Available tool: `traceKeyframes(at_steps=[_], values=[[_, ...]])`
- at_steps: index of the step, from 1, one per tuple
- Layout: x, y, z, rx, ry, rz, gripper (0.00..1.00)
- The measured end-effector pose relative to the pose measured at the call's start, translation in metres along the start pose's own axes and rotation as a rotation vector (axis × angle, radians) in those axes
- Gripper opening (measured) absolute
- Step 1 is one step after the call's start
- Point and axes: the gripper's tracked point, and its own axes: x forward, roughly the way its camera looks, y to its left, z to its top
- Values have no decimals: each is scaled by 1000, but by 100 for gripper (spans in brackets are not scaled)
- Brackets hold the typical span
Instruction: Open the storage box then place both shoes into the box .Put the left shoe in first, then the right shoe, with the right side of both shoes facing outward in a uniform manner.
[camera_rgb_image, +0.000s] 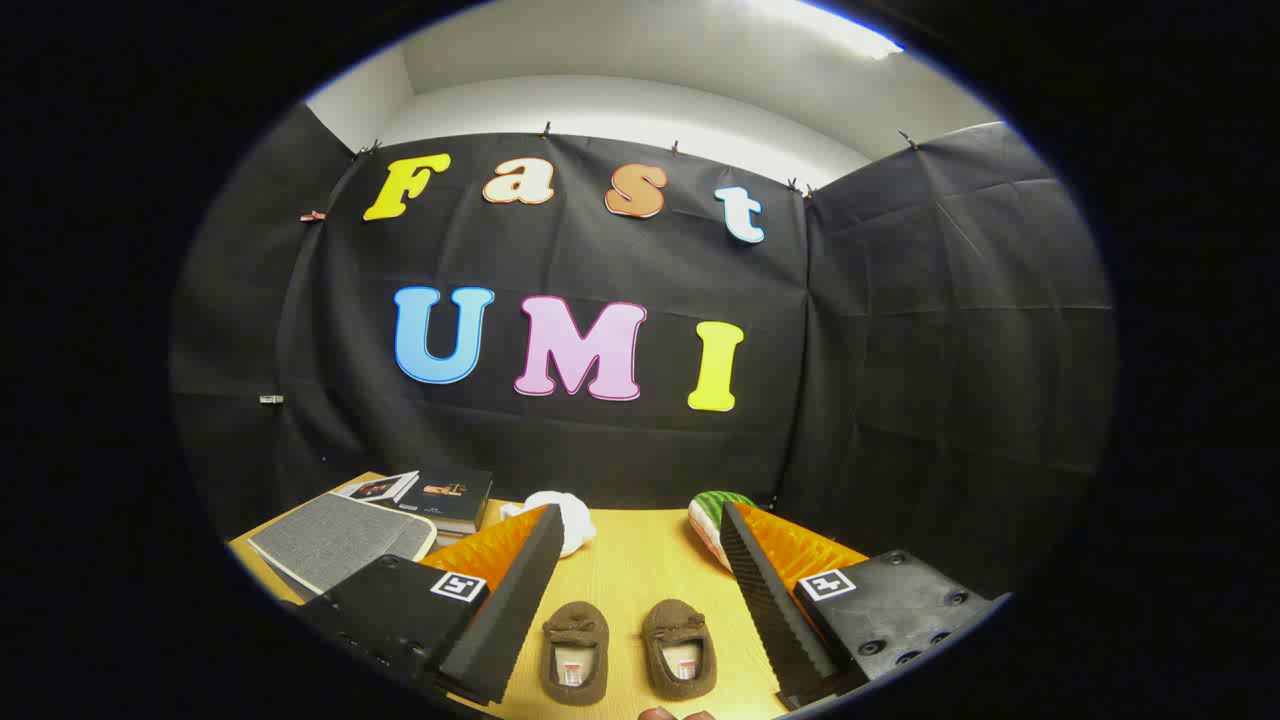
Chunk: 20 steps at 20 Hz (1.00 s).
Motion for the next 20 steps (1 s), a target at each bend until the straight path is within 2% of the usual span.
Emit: traceKeyframes(at_steps=[12, 20], values=[[-15, 8, -7, 73, 52, 0, 97], [-24, 23, -32, 94, 137, 56, 97]])
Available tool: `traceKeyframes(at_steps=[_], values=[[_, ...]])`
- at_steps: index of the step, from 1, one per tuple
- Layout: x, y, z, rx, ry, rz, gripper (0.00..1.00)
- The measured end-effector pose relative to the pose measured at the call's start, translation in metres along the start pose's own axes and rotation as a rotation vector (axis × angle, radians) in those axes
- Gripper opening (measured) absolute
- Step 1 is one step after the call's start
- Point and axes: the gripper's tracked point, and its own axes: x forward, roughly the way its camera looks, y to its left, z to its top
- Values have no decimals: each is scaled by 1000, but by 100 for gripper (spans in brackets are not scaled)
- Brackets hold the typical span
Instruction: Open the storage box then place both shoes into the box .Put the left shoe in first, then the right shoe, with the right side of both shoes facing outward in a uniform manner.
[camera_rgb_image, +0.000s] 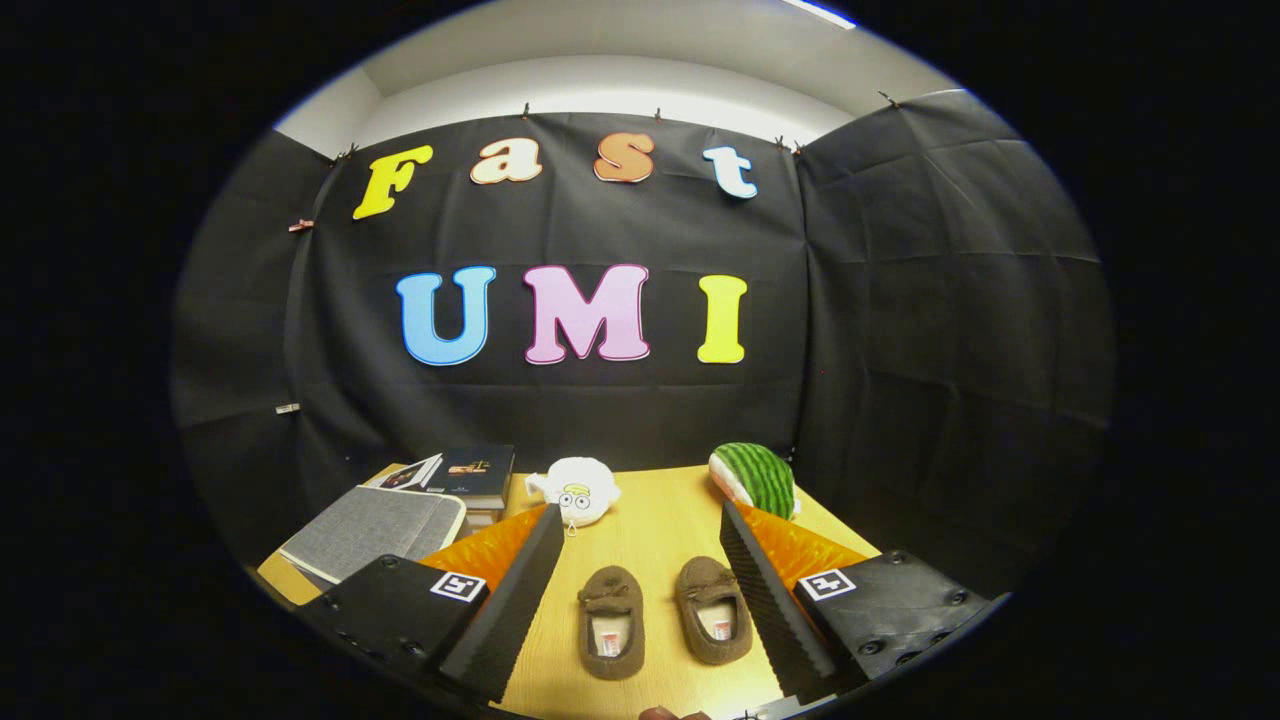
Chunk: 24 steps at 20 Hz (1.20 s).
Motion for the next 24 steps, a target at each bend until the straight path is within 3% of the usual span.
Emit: traceKeyframes(at_steps=[8, 19, 24], values=[[16, 35, -27, 46, 129, 141, 98], [37, 134, -53, 326, 454, 465, 98], [26, 172, -91, 340, 660, 651, 98]])
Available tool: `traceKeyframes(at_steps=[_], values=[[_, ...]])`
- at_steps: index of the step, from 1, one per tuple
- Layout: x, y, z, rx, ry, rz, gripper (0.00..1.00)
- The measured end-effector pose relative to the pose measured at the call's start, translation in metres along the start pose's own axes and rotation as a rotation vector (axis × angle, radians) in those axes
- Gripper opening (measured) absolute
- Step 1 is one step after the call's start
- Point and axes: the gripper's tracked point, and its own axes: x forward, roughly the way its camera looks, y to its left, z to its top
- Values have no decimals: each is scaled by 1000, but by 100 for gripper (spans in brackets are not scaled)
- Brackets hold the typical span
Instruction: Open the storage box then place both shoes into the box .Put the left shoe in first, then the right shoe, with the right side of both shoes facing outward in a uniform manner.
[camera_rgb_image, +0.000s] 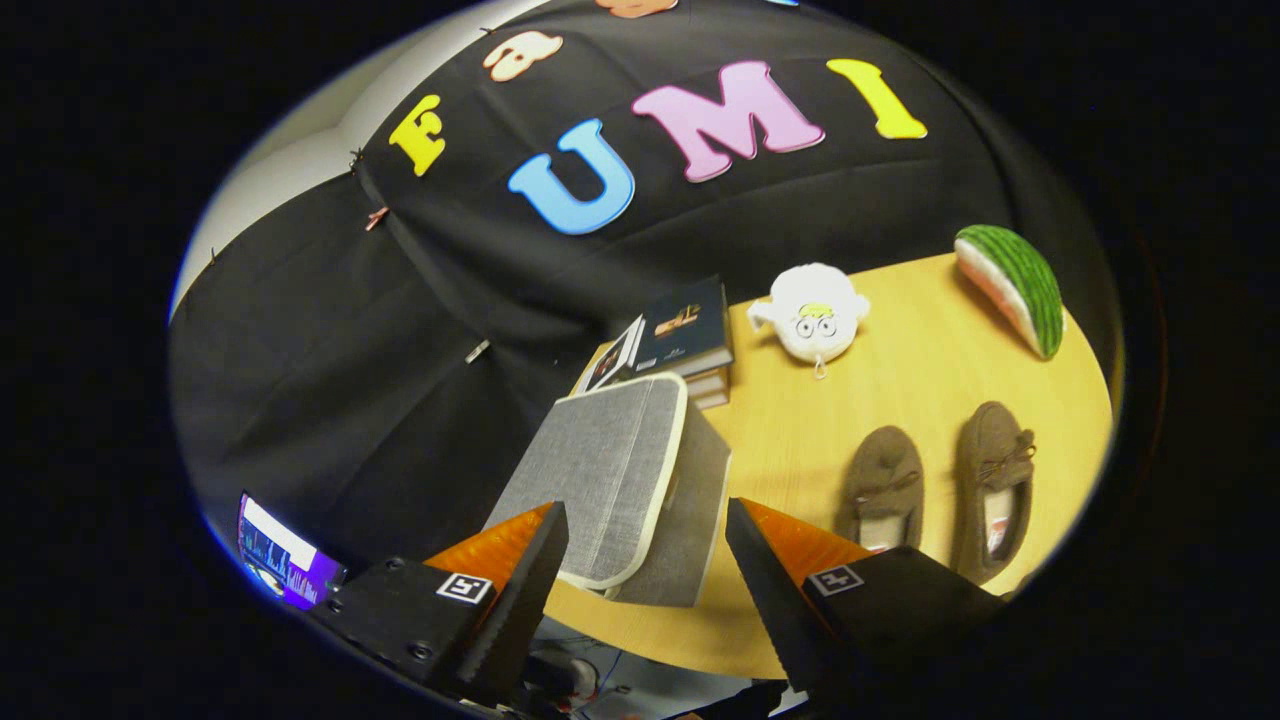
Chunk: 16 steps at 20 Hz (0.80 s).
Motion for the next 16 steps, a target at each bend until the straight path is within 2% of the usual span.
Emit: traceKeyframes(at_steps=[5, 10, 11, 12, 14, 15, 16], values=[[35, 3, -34, 112, 166, 68, 98], [60, -2, -47, 161, 244, 56, 96], [64, -4, -48, 166, 248, 50, 93], [67, -2, -51, 183, 263, 57, 84], [68, 3, -59, 228, 318, 58, 75], [69, 2, -62, 233, 330, 47, 75], [71, 4, -58, 241, 319, 45, 67]])
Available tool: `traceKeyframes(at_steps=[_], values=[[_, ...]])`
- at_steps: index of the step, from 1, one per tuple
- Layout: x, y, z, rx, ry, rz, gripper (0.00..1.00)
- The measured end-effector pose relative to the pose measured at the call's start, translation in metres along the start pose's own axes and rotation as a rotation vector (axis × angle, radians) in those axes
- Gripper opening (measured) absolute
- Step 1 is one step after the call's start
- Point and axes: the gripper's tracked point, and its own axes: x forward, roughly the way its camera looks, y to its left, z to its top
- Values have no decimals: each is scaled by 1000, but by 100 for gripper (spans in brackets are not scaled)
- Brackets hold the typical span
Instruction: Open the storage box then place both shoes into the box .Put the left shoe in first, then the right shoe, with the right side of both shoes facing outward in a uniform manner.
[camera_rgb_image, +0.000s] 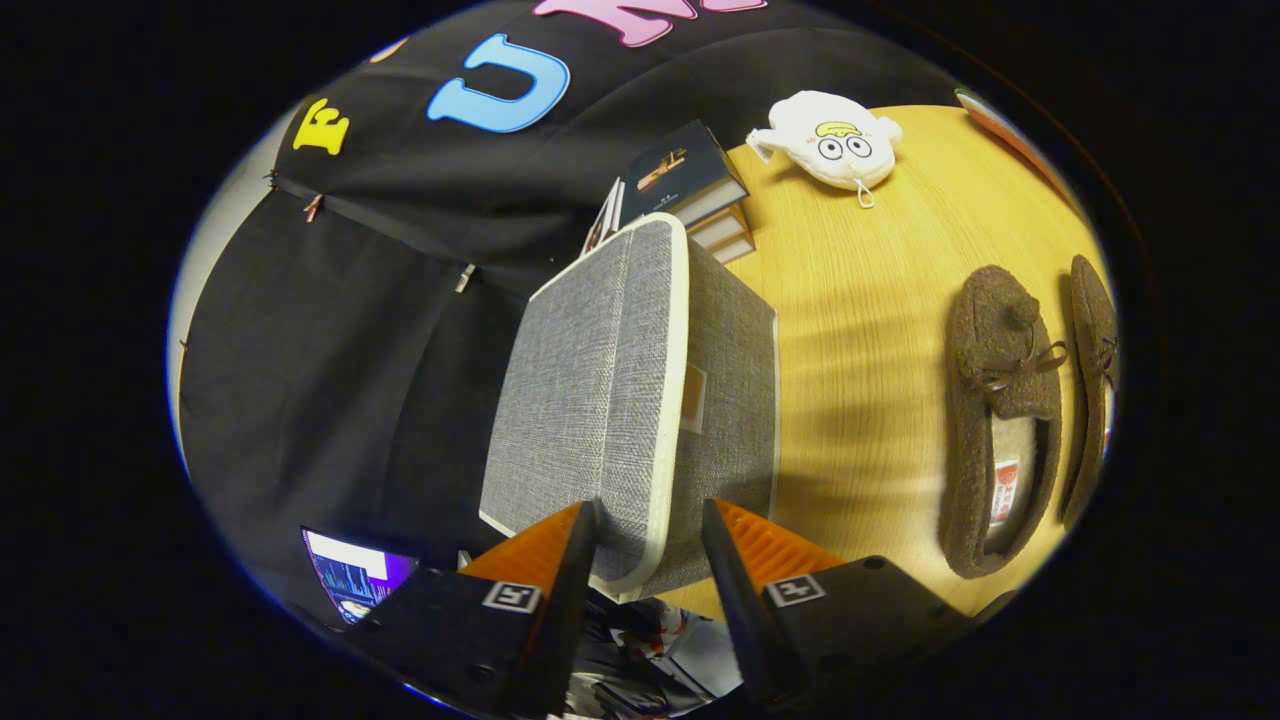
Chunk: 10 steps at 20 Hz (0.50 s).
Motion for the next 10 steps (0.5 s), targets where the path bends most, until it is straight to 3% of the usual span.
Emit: traceKeyframes(at_steps=[2, 3, 6, 8, 9, 10], values=[[1, 5, -2, 6, 11, 8, 50], [3, 7, -4, 21, 26, 15, 50], [4, 10, -5, 35, 62, 44, 32], [-7, 4, 4, 50, 48, 33, 32], [-3, 5, 1, 54, 48, 30, 21], [-10, 2, 7, 59, 33, 21, 19]])
